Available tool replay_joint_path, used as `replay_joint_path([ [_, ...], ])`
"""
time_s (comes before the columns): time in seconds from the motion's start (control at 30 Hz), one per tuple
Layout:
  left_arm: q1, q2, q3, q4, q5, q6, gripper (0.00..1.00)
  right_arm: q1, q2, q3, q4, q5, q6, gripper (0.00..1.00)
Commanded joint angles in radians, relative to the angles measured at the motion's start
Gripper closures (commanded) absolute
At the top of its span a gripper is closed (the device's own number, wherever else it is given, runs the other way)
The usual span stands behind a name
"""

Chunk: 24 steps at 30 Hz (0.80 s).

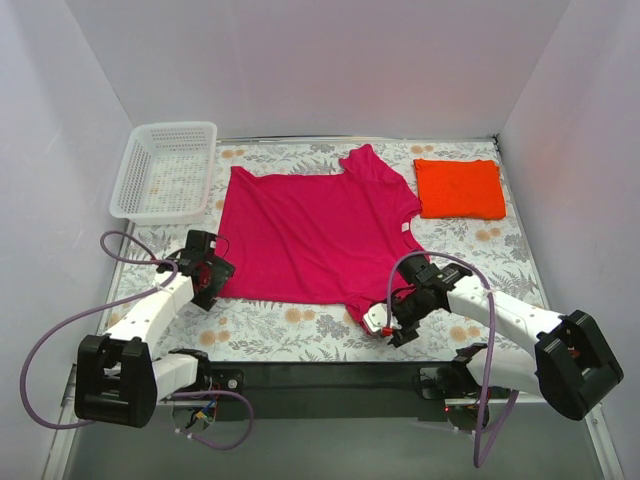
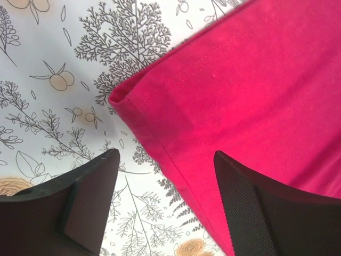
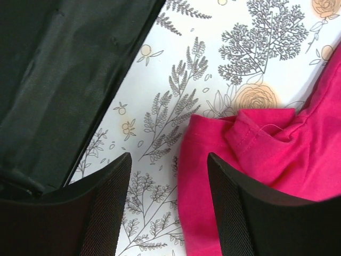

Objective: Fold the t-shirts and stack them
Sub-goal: Flatten the tshirt out

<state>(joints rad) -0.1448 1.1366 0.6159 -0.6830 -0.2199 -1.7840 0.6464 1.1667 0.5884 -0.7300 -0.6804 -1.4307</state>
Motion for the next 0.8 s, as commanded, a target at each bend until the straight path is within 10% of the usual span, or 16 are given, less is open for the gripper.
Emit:
replay_joint_path([
  [0.0,0.007,0.021,-0.022,0.022,-0.052,-0.077,0.35,0.027,-0.013,-0.010,0.087,0.040,0.055,0.46],
  [0.53,0.060,-0.060,-0.157,0.131,0.022,-0.025,0.91,0.099,0.033,-0.029,0.181,0.137,0.112,0.86],
  [0.77,0.067,-0.175,-0.105,0.004,-0.013,-0.040,1.00,0.096,-0.115,0.031,-0.303,0.347,-0.147,0.99],
])
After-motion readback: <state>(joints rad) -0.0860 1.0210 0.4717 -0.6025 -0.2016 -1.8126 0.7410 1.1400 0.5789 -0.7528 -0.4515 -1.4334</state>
